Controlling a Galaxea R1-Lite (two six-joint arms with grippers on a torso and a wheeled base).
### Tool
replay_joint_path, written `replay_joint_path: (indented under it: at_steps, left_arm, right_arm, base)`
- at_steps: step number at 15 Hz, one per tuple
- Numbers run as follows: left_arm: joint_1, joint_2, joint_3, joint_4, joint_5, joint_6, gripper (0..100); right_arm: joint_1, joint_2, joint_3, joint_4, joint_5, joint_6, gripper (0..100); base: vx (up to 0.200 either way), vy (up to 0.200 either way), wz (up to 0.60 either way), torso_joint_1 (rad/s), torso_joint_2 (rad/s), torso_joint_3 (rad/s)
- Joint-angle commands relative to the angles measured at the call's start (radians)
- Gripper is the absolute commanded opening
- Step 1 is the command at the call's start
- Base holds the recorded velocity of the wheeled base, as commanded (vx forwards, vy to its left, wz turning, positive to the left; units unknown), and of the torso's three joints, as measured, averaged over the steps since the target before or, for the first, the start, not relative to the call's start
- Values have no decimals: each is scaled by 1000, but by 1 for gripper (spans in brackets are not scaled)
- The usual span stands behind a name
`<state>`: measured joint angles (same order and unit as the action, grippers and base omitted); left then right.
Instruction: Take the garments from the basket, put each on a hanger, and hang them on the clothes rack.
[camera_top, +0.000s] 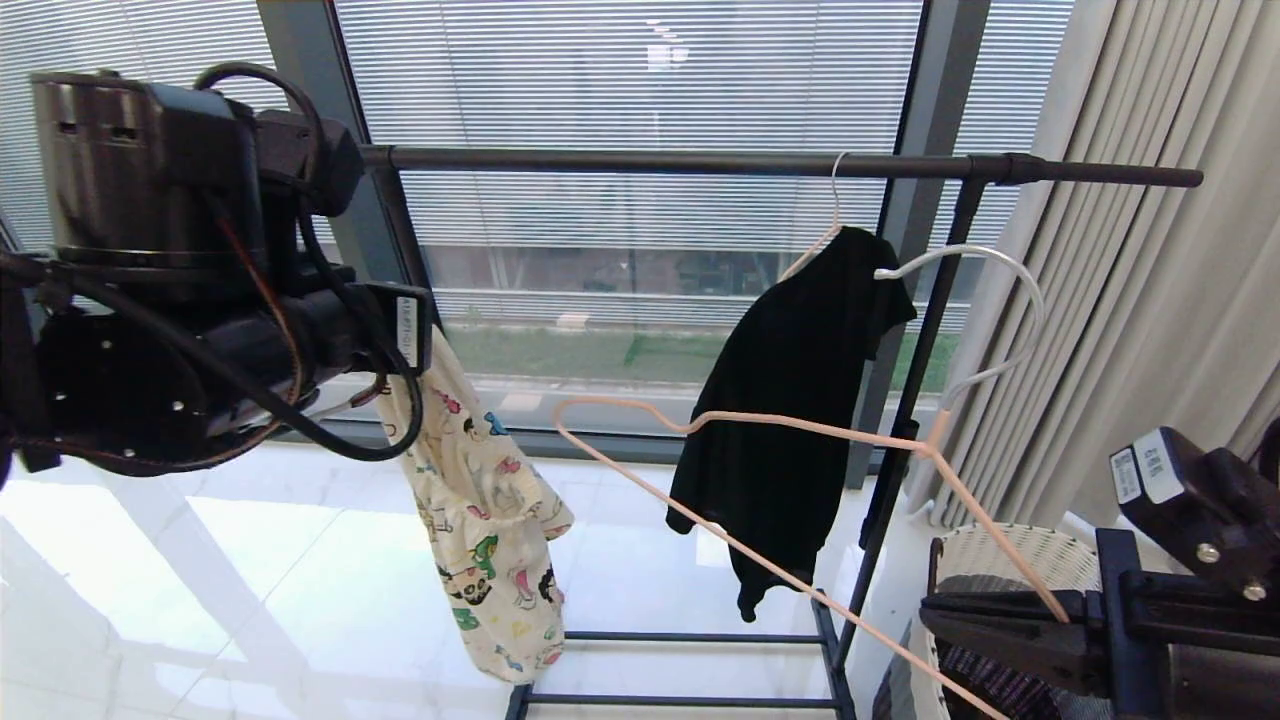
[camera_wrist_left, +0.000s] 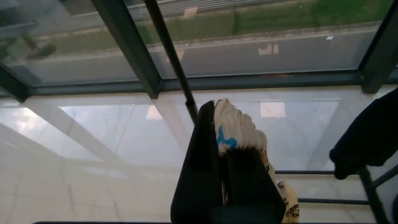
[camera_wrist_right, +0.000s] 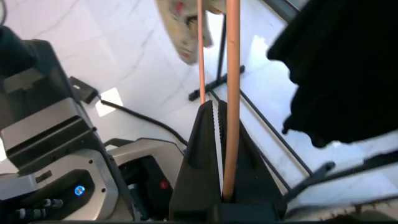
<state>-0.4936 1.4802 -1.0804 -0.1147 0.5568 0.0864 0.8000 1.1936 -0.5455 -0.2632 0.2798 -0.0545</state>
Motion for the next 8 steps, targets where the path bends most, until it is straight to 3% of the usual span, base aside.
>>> replay_joint_path:
  at_steps: [1,3,8]
  left_arm:
    - [-51,69,-16,0,31,-7,0]
    - [-94,78,-16,-2,49,-10,0]
    - [-106,118,-39,-17,92,-10,0]
  right_arm:
    - [25,90,-5,-54,-1,-2,0]
    - [27,121,-5,-96,-2,-4,0]
    - [38,138,-13,-105,-1,-4,0]
  base:
    - [0,0,0,0,0,0]
    - [0,0,0,0,0,0]
    - [0,0,0,0,0,0]
